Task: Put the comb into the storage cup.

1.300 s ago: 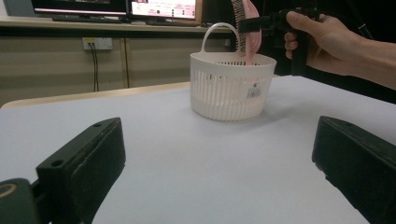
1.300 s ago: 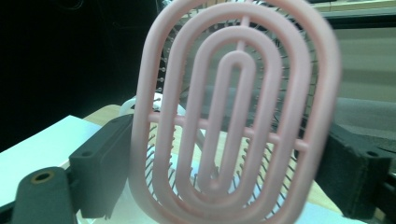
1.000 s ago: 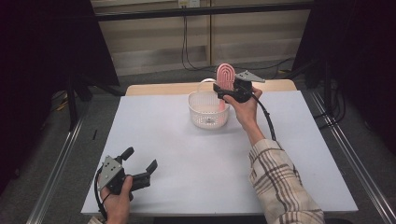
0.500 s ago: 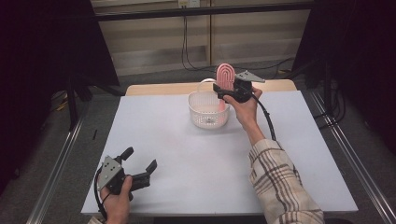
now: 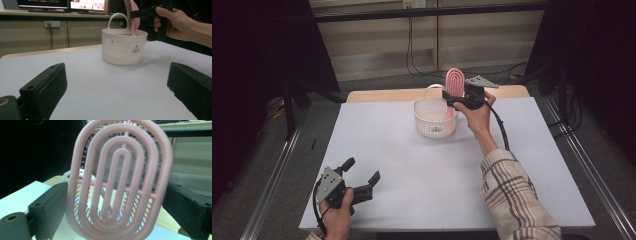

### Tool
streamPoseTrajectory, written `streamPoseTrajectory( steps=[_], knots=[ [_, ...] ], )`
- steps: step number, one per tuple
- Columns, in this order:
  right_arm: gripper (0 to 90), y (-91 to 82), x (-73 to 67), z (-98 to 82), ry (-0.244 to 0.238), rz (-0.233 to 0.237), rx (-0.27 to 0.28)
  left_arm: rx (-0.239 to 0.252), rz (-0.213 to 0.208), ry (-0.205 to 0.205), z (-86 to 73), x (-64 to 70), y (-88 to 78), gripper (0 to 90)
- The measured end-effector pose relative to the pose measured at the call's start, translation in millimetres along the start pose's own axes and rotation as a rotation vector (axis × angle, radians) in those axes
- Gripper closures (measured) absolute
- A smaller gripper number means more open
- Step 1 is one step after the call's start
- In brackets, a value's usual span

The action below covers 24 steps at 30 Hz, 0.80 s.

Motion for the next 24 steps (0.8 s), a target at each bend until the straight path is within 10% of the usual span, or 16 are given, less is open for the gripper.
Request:
streamPoseTrajectory(
  steps=[24],
  knots=[
    [0.9,-26.7,1.6,1.0,-0.018,-0.019,0.052,-0.011,0.043,0.02,2.0,-1.4,1.0,2.8]
  ],
)
Point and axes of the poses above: each handheld gripper's, and its own axes: y roughly forward along the jaws, z roughly out of its top, x roughly to its right, the point moved 3 cm from there along y, roughly forward along the jaws, and after that the axes turned 13 degrees about -x, right-handed, at the moved point
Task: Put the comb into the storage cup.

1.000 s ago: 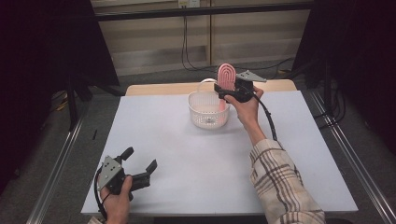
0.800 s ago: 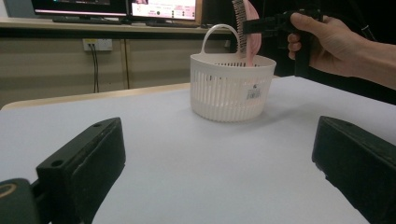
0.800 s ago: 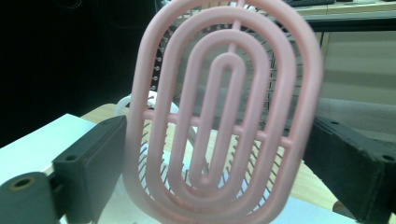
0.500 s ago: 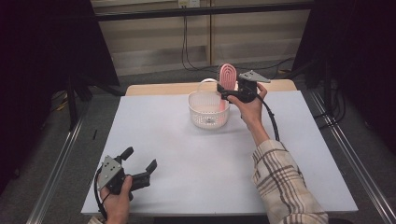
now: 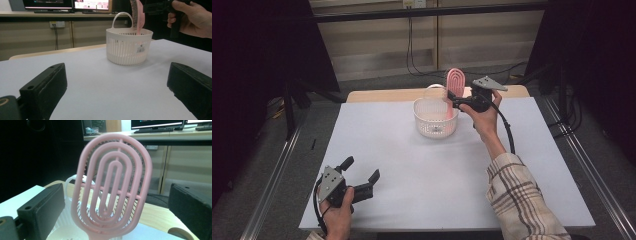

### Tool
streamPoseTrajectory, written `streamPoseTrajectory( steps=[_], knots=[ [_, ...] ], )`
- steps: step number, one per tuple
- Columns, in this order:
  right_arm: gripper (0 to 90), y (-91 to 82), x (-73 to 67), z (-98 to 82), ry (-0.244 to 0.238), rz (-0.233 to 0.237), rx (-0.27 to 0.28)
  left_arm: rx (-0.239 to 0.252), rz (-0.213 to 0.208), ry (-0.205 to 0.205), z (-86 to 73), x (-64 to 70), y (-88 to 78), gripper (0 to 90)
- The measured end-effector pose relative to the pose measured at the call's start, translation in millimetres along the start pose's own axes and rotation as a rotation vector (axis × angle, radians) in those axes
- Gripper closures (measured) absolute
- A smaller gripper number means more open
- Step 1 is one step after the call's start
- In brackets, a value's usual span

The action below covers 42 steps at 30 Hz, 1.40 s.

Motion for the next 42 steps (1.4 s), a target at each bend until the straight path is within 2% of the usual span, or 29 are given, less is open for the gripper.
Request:
streamPoseTrajectory(
  steps=[3,13,25,29,42],
  knots=[
    [0.6,-3.8,-1.5,1.0,-0.02,-0.007,0.007,0.006,0.0,-0.008,0.0,-0.4,-0.1,2.8],
    [0.3,-15.1,0.4,-1.3,-0.034,-0.021,0.013,0.019,-0.001,-0.015,0.0,-1.4,-0.6,2.8],
    [0.5,-25.1,-6.7,-4.7,-0.077,-0.033,0.02,0.019,0.013,-0.001,-1.2,-2.5,-5.5,2.8],
    [0.0,-28.3,-8.7,-8.1,-0.079,-0.026,0.03,0.026,0.013,-0.014,-1.4,-2.2,-5.8,2.8],
    [0.0,-44.1,-10.1,-15.3,-0.084,-0.037,0.045,0.028,0.015,-0.014,-1.7,-2.8,-5.9,2.8]
  ],
)
Point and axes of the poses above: each handheld gripper's, and its own axes: y roughly forward along the jaws, z roughly out of its top, x roughly to its right, the point moved 3 cm from there along y, roughly forward along the jaws, and after that the axes turned 13 degrees about -x, right-handed, at the moved point
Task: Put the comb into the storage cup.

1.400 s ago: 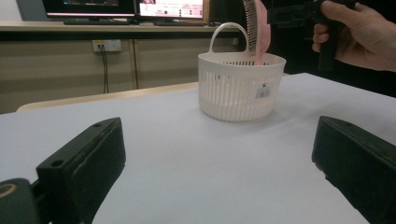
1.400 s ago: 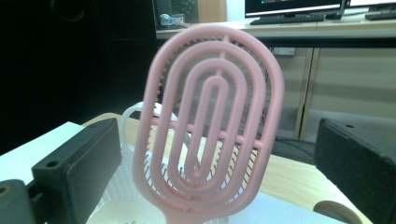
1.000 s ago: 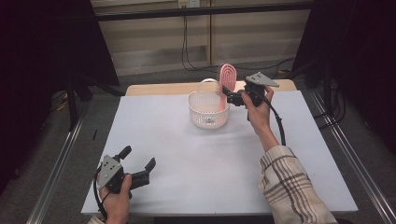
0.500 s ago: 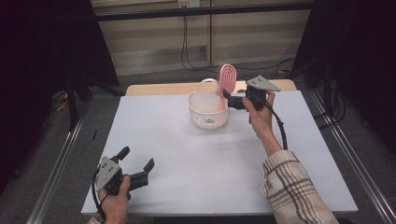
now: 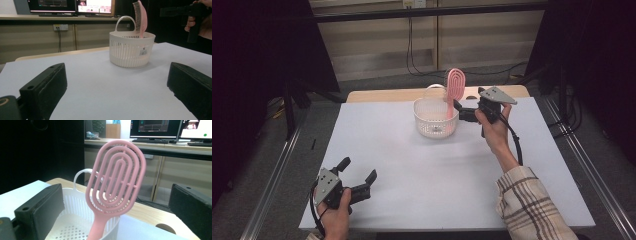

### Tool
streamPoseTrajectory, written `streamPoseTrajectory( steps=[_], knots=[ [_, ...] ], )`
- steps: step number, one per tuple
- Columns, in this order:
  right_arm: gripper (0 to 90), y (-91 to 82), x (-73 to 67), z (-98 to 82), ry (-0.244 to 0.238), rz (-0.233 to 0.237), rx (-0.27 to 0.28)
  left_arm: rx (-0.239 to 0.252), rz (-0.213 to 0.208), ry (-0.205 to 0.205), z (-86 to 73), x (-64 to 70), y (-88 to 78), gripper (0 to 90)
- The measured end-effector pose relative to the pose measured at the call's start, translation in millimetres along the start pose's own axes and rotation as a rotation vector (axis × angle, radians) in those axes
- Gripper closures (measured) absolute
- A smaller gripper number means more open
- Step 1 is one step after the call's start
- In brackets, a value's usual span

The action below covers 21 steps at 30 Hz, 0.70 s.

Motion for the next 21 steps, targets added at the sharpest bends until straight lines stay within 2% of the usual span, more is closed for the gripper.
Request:
streamPoseTrajectory(
  steps=[9,12,16,21],
  knots=[
    [0.0,-14.1,1.7,-10.5,-0.001,-0.019,-0.006,0.002,0.001,-0.006,0.0,0.1,-1.0,2.8],
    [0.0,-17.8,3.7,-16.0,0.028,-0.011,-0.005,-0.002,0.001,0.005,-0.2,0.8,-0.3,2.8],
    [0.0,-25.0,4.5,-23.3,0.024,-0.022,-0.006,-0.004,-0.003,0.011,-0.1,2.7,0.0,2.8],
    [0.1,-37.9,3.9,-26.0,-0.015,-0.048,-0.005,0.001,0.003,0.014,0.3,1.8,-0.8,2.8]
  ],
)
Point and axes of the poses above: each handheld gripper's, and its own axes: y roughly forward along the jaws, z roughly out of its top, x roughly to its right, the point moved 3 cm from there along y, roughly forward along the jaws, and after that the axes turned 13 degrees about -x, right-handed, at the moved point
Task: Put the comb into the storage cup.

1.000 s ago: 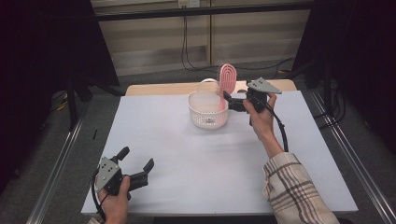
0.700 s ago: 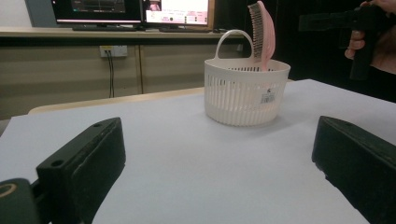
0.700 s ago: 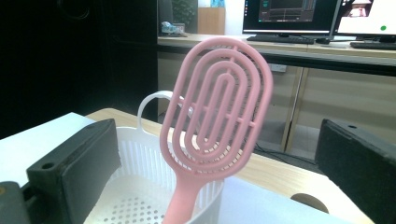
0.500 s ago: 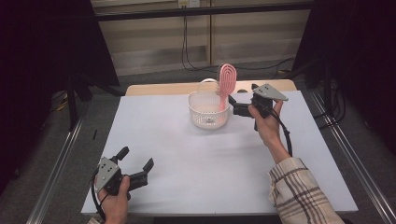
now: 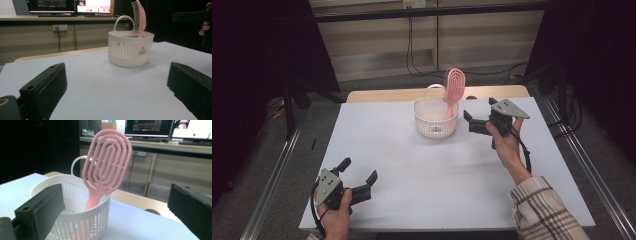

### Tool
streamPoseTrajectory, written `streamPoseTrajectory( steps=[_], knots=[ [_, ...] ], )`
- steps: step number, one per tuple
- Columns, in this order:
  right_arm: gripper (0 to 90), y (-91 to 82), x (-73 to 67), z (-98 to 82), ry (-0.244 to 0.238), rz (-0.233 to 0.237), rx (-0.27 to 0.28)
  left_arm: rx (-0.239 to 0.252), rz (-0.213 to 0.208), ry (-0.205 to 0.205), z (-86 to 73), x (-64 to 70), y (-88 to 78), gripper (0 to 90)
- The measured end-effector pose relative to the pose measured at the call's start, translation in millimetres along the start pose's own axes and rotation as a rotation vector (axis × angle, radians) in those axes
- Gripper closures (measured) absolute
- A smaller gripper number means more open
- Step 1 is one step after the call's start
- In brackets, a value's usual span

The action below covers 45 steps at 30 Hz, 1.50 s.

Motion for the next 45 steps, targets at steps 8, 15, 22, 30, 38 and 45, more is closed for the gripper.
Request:
streamPoseTrajectory(
  steps=[8,15,22,30,38,45],
  knots=[
    [0.0,-21.8,2.0,-9.6,-0.009,-0.024,0.019,-0.001,0.005,-0.001,0.0,-0.4,0.6,2.8],
    [0.0,-35.5,2.7,-13.6,-0.007,-0.03,0.029,0.008,0.015,-0.014,-0.3,-0.9,0.6,2.8],
    [0.0,-49.4,1.4,-20.3,-0.011,-0.033,0.036,0.008,0.017,-0.01,-0.3,-1.0,-0.3,2.8],
    [0.0,-66.3,3.9,-26.3,0.02,-0.045,0.055,0.011,0.01,-0.002,0.0,-1.1,-1.3,2.7],
    [0.0,-81.6,7.2,-36.3,0.01,-0.064,0.054,0.015,0.012,-0.004,0.1,-0.9,-2.1,2.7],
    [0.0,-95.0,12.0,-45.6,0.023,-0.077,0.053,0.01,0.025,-0.007,0.0,-1.6,-2.2,2.8]
  ],
)
Point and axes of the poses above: each handheld gripper's, and its own axes: y roughly forward along the jaws, z roughly out of its top, x roughly to its right, the point moved 3 cm from there along y, roughly forward along the jaws, and after that the axes turned 13 degrees about -x, right-handed, at the moved point
